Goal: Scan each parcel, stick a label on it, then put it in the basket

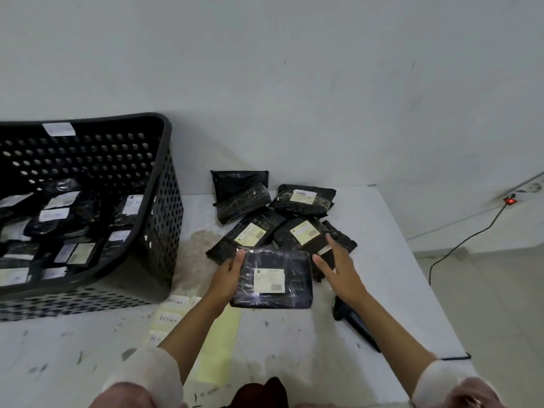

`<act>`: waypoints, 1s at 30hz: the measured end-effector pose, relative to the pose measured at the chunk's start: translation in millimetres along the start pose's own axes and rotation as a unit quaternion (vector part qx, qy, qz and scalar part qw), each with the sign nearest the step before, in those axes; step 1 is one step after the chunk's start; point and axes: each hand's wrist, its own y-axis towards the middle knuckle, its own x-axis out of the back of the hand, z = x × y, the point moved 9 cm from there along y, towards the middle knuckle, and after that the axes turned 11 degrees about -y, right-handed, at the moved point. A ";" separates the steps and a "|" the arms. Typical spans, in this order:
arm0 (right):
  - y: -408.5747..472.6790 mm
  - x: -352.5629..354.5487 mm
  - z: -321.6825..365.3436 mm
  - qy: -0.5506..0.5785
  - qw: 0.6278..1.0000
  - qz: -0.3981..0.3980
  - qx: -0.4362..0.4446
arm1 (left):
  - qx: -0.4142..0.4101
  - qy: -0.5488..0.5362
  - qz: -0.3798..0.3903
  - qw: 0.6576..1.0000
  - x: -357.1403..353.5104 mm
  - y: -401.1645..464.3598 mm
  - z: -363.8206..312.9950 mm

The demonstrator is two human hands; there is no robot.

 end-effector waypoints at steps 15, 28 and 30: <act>-88.3 -51.7 -117.0 -0.273 0.950 0.099 -0.117 | 0.020 -0.013 -0.099 0.995 17.6 -15.9 29.8; -74.2 -3.9 5.8 0.139 0.987 0.050 -0.060 | -0.172 0.008 -0.168 0.971 32.5 -45.6 -24.2; -78.6 -6.3 10.3 0.131 0.988 0.060 -0.049 | -0.187 0.006 -0.173 0.967 33.8 -49.5 -27.5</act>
